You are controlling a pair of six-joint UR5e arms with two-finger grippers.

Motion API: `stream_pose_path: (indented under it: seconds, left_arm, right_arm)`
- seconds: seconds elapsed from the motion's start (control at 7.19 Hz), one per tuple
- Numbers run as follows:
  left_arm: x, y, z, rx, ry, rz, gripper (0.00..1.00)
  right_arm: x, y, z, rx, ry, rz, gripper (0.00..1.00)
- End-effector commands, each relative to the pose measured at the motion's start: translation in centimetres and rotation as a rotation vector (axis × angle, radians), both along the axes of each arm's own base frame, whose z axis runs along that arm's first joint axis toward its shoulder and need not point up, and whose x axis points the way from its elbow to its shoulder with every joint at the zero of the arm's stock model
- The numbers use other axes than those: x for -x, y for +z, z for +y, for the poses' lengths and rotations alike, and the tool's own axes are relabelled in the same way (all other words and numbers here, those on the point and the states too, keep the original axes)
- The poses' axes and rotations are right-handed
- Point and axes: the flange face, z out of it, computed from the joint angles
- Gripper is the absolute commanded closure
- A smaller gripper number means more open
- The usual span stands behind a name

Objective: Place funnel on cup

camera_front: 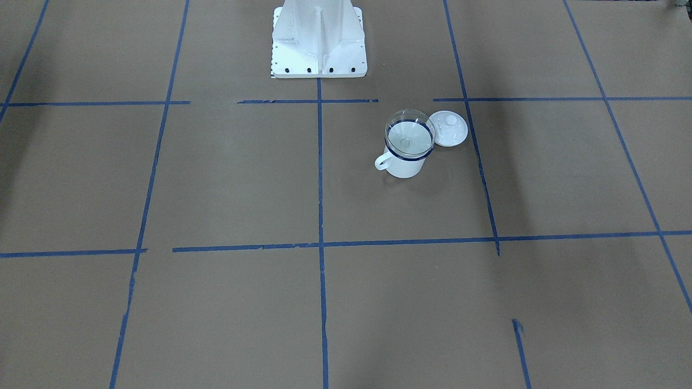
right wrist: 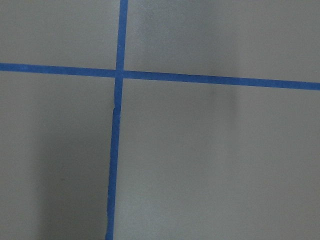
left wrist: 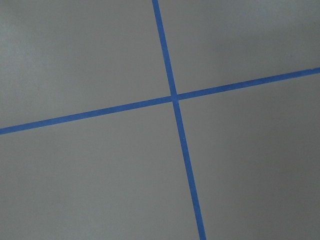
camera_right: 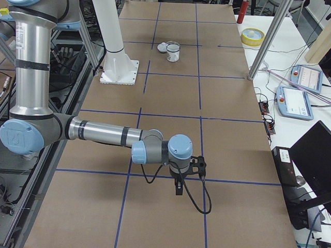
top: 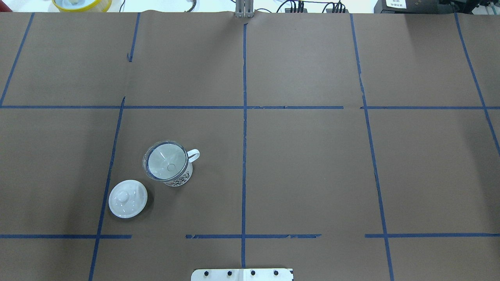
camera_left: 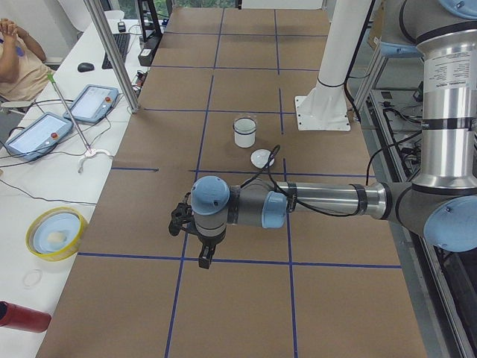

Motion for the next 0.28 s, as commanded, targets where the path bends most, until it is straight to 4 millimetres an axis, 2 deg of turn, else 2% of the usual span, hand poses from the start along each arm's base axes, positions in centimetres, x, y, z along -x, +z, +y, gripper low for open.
stream_pose_path:
  seconds: [0.0, 0.14]
  left_arm:
    - [0.0, 0.13, 0.08, 0.003, 0.0, -0.001, 0.0]
    - [0.01, 0.14, 0.08, 0.003, 0.0, -0.002, 0.0]
  right_arm:
    - [0.0, 0.0, 0.0, 0.0, 0.0, 0.0, 0.0]
    - [0.0, 0.0, 0.0, 0.0, 0.0, 0.0, 0.0]
